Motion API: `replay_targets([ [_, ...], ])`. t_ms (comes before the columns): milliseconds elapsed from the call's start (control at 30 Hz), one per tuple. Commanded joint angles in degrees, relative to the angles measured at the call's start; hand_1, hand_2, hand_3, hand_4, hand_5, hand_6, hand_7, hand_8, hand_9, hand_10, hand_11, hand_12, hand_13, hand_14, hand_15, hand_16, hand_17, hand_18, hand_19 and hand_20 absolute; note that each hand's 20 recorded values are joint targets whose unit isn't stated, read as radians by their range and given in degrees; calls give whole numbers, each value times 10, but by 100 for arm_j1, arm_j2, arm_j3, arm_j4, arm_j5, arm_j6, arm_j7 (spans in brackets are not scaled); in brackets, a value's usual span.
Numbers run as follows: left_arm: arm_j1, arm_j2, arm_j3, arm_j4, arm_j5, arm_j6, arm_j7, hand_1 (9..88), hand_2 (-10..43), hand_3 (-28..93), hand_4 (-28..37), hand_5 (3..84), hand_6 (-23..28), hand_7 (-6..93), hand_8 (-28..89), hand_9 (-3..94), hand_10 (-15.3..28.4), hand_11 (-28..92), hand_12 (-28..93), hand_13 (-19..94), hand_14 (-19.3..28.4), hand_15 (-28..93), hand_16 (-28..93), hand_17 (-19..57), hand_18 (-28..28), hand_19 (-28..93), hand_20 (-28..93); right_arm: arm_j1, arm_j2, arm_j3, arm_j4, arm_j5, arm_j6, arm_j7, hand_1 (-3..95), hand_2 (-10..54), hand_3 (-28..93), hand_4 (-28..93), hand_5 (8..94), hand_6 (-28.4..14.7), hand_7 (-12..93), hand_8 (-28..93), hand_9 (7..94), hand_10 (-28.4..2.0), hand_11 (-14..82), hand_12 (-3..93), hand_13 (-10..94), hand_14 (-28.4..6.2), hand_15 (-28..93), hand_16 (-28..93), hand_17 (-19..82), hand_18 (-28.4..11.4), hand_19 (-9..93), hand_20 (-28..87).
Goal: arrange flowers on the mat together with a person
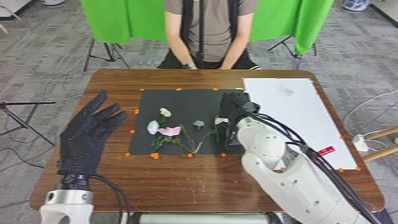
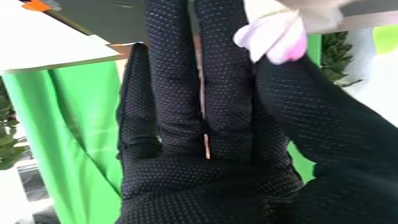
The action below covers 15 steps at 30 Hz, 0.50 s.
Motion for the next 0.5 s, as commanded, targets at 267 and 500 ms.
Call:
replay_targets([
  [267,75,-50,-15,-4,4,-18,-116,232,75,787,-266,361,86,121,-102,361,208,248,93,296,269,471,-105,-52,247,655,7,-162,41,138,-438,-468,-298,135,343,-95,790,-283,692,19,119,-129,824,-110,191,149,719,-97,357,154,184,-168,715,48],
  [500,121,-62,-40,-25,25,3,-104,233,75,786,-267,361,86,121,-102,362,209,247,94,295,269,470,-105,-52,247,654,6,-632,53,784,-1122,-85,-320,140,322,-95,780,-283,676,14,116,-128,807,-120,185,144,714,-104,362,146,183,-172,717,49],
])
